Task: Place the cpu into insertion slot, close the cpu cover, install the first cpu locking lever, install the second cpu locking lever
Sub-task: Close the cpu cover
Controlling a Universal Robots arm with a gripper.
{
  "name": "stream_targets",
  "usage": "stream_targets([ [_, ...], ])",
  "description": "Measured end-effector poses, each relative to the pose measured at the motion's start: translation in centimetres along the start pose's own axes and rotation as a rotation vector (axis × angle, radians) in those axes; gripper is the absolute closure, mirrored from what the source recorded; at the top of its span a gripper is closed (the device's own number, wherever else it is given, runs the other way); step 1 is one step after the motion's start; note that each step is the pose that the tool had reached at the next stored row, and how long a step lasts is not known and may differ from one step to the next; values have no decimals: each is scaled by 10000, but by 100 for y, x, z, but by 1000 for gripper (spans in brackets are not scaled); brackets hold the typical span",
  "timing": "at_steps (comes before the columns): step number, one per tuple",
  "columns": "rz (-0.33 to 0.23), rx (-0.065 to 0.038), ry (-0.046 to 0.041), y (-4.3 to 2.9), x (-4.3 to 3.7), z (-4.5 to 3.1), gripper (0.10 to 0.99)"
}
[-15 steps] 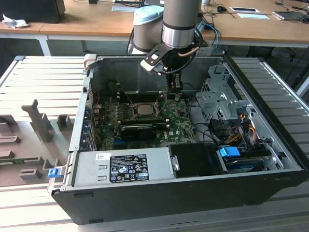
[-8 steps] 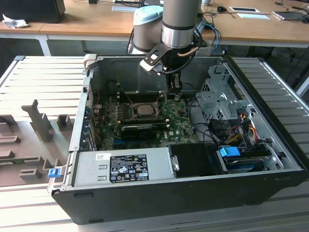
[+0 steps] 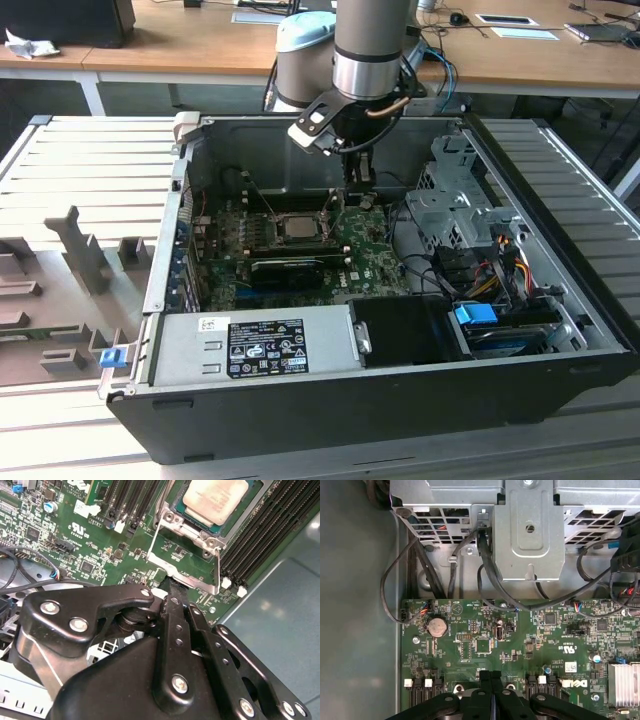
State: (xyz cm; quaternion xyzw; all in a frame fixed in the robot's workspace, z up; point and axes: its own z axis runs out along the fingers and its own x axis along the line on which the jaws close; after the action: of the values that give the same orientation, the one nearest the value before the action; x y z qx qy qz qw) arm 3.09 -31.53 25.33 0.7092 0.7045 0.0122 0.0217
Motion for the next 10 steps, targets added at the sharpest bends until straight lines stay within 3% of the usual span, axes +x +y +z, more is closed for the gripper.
stream_targets([
  [10,0,0,0,-40,0,-2,980],
])
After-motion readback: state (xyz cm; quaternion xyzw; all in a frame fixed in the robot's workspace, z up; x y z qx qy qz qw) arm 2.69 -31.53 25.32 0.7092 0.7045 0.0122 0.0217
